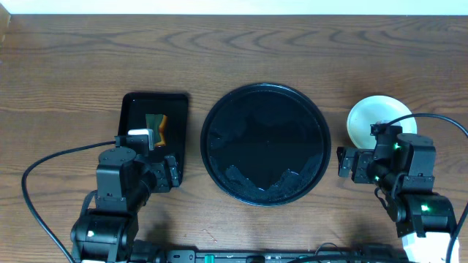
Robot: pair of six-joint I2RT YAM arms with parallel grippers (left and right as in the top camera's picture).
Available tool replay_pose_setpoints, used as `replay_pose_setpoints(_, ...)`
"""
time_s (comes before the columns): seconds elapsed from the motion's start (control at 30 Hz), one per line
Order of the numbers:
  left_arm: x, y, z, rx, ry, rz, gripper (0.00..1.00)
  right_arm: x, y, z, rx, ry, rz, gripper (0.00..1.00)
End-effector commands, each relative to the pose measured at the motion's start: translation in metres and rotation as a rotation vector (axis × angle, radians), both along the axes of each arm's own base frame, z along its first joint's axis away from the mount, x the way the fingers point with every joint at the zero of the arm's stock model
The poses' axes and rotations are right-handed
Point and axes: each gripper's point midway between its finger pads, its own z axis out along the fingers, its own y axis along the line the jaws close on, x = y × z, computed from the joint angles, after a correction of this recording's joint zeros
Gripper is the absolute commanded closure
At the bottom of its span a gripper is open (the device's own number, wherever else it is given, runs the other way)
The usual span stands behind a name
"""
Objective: Clean dirty plates on tray and stack at the side
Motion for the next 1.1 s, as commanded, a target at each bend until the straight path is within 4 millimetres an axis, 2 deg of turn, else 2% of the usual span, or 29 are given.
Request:
replay_pose_setpoints(0.0, 0.000, -0.002, -0.002, -0.017, 0.005, -0.001, 0.12, -0.002, 0.003, -0.004, 0.002, 0.013, 0.006, 0.01)
replay_pose_setpoints(0.4, 0.000, -0.002, -0.002, -0.017, 0.005, -0.001, 0.12, -0.002, 0.003, -0.004, 0.002, 0.012, 0.007, 0.01)
replay_pose_setpoints(0.73, 0.000, -0.002, -0.002, -0.017, 0.005, -0.001, 0.12, -0.008, 0.003, 0.004, 0.002, -0.035, 0.007, 0.01)
replay_pose_setpoints(0.9, 0.000, -0.002, -0.002, -0.017, 0.005, -0.001, 0.12, -0.021, 0.003, 0.007, 0.002, -0.140, 0.007, 0.01)
replay_pose_setpoints(1.07, 0.000, -0.002, -0.002, -0.017, 0.005, -0.001, 0.12, -0.018, 0.003, 0.016, 0.000, -0.368, 0.007, 0.01)
